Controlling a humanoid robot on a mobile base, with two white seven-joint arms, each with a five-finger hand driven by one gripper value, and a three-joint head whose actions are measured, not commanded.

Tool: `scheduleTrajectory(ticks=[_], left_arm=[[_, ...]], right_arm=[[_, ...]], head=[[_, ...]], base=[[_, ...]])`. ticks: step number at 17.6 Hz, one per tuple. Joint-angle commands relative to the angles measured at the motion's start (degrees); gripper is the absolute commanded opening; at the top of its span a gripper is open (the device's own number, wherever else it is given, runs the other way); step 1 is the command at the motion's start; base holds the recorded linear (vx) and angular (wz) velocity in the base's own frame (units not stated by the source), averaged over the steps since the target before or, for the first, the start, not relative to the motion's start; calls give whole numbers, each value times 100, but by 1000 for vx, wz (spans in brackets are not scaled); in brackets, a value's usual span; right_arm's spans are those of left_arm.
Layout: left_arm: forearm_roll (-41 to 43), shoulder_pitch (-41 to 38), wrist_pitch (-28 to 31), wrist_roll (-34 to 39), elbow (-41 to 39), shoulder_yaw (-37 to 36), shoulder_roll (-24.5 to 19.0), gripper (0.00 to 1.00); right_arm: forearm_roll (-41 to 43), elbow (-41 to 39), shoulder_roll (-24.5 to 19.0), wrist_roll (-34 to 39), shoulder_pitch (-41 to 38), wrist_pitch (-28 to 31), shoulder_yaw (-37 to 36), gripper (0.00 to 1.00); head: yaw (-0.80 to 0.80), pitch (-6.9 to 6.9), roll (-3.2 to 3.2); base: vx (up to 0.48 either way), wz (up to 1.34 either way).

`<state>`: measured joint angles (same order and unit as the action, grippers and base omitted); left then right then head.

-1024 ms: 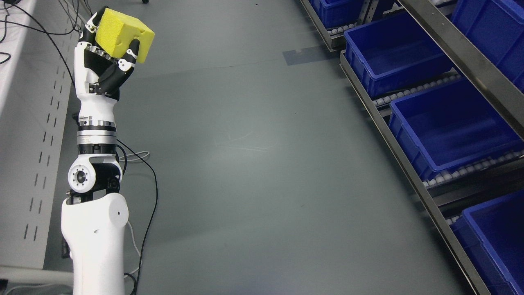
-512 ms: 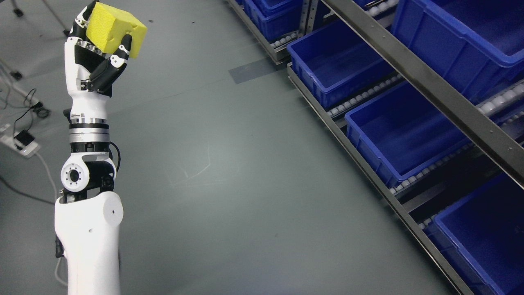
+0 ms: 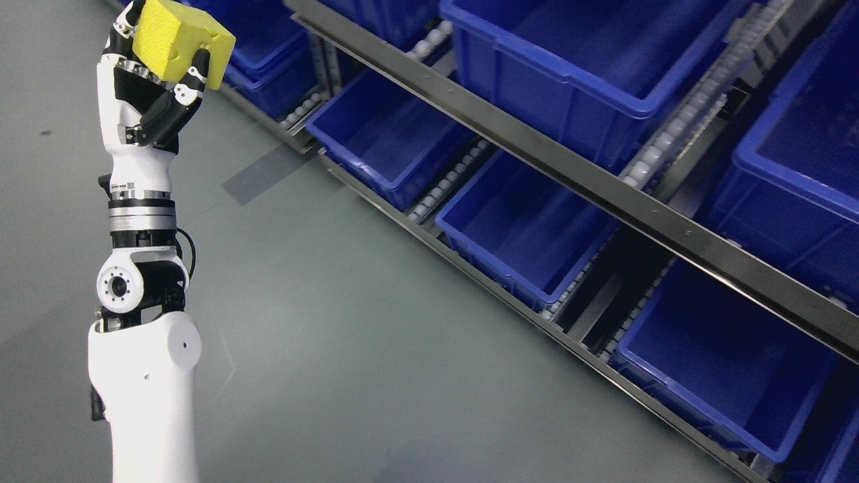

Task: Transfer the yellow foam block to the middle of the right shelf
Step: 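Hold the cube raised in the left hand while turning toward the bin shelf, then reach the left hand over the middle-shelf blue bin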

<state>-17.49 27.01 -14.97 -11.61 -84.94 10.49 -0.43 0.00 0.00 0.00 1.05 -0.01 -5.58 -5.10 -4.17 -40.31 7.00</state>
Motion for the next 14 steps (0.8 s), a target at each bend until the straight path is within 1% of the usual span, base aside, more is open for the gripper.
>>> scheduleTrajectory(ticks=[1, 5, 12, 14], left_arm=[[0, 67, 38, 0, -57, 49, -159, 44], [0, 58, 30, 0, -66, 41, -176, 44], [0, 102, 161, 9, -224, 67, -185, 44], [0, 303, 380, 9, -312, 128, -220, 44]], right_arm=[[0, -100, 100, 0, 9, 5, 0, 100], [0, -100, 100, 0, 18, 5, 0, 100], [0, -100, 100, 0, 18, 5, 0, 100], [0, -100, 100, 0, 18, 5, 0, 100]], head=[[0, 0, 0], [0, 0, 0], [0, 0, 0], [0, -2, 0]], base=[[258, -811], [241, -720], [195, -473], [167, -327]])
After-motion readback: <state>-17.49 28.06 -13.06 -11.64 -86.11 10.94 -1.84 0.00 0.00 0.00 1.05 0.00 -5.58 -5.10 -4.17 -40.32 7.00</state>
